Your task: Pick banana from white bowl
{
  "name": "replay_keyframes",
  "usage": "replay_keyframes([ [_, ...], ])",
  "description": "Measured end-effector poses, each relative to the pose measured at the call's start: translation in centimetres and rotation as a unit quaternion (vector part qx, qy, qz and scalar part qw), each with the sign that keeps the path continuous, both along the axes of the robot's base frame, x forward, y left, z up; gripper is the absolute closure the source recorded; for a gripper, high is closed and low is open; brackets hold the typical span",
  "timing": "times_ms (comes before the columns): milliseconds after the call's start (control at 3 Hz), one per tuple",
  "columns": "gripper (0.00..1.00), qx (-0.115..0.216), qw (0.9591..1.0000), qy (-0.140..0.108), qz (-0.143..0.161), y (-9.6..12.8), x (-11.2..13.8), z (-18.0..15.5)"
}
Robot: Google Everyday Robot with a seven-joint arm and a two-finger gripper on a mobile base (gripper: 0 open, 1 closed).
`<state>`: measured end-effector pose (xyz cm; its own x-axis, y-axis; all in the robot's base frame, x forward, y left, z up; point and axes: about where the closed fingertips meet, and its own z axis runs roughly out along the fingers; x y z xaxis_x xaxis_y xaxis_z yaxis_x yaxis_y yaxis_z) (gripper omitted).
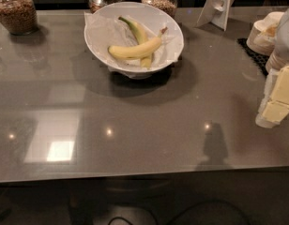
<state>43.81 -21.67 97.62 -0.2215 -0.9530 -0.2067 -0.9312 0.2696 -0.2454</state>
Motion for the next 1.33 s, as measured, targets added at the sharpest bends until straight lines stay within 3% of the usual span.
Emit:
replay_keyframes([
  [333,0.0,0.0,1.0,0.0,0.0,0.0,0.0,0.0],
  [667,0.0,0.057,0.998,-0.024,0.014,1.8,2.6,0.3],
  [1000,0.0,0.128,0.9887,-0.067,0.041,5.7,7.9,0.8],
  [1333,0.0,0.18,0.9743,-0.117,0.067,9.4,13.8,1.6],
])
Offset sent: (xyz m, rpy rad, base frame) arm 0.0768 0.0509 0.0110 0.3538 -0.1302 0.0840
